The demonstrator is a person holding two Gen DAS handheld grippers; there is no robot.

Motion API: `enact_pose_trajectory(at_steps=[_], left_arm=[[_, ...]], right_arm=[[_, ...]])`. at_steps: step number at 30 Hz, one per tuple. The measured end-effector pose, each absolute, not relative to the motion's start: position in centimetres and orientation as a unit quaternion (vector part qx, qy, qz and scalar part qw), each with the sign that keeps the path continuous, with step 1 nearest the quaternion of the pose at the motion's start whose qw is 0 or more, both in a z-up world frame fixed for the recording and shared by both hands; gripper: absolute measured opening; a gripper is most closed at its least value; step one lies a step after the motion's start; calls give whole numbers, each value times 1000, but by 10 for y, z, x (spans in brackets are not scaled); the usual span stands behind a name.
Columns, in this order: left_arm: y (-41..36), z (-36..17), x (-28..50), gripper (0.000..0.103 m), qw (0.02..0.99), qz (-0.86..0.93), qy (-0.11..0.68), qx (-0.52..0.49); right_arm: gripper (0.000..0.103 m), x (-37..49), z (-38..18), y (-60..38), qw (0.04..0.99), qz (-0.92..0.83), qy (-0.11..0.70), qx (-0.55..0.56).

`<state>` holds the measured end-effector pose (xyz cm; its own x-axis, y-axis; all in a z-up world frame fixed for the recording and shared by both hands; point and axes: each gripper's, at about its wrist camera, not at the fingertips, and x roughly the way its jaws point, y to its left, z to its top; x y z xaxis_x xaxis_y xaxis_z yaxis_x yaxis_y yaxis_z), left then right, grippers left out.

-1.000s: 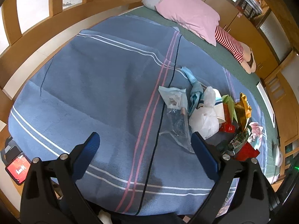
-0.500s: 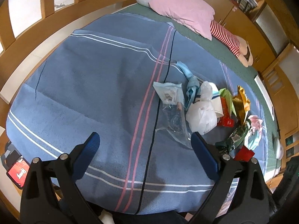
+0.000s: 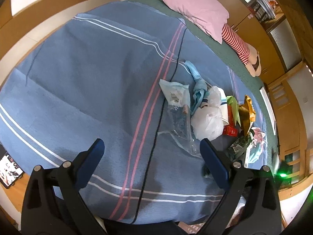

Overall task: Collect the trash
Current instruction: 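Grasp the dark green crumpled wrapper with the left tool while the right tool holds the red wrapper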

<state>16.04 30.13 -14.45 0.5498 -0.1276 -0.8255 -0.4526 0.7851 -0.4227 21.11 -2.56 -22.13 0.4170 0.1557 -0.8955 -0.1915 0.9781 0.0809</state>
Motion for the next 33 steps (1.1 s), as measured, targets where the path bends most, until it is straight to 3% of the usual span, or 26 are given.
enact_pose_trajectory(at_steps=[1, 4, 13, 27, 28, 31, 33], left_arm=[[299, -145, 162, 97, 822, 89, 464, -318], [289, -147, 169, 97, 822, 61, 466, -322], [223, -154, 200, 97, 824, -14, 522, -220], [202, -137, 194, 97, 853, -54, 492, -165], [201, -137, 194, 96, 853, -57, 491, -165], [198, -137, 195, 78, 853, -80, 491, -159], [191, -139, 197, 75, 850, -90, 498, -148]], right_arm=[[37, 208, -223, -24, 839, 113, 532, -17], [24, 193, -216, -19, 834, 181, 521, 10], [23, 172, -199, -38, 843, 195, 500, 19], [23, 161, -187, -111, 849, 149, 501, 79], [23, 161, -185, -112, 849, 150, 500, 82], [23, 158, -178, -113, 853, 156, 491, 83], [23, 155, -173, -114, 858, 157, 482, 77]])
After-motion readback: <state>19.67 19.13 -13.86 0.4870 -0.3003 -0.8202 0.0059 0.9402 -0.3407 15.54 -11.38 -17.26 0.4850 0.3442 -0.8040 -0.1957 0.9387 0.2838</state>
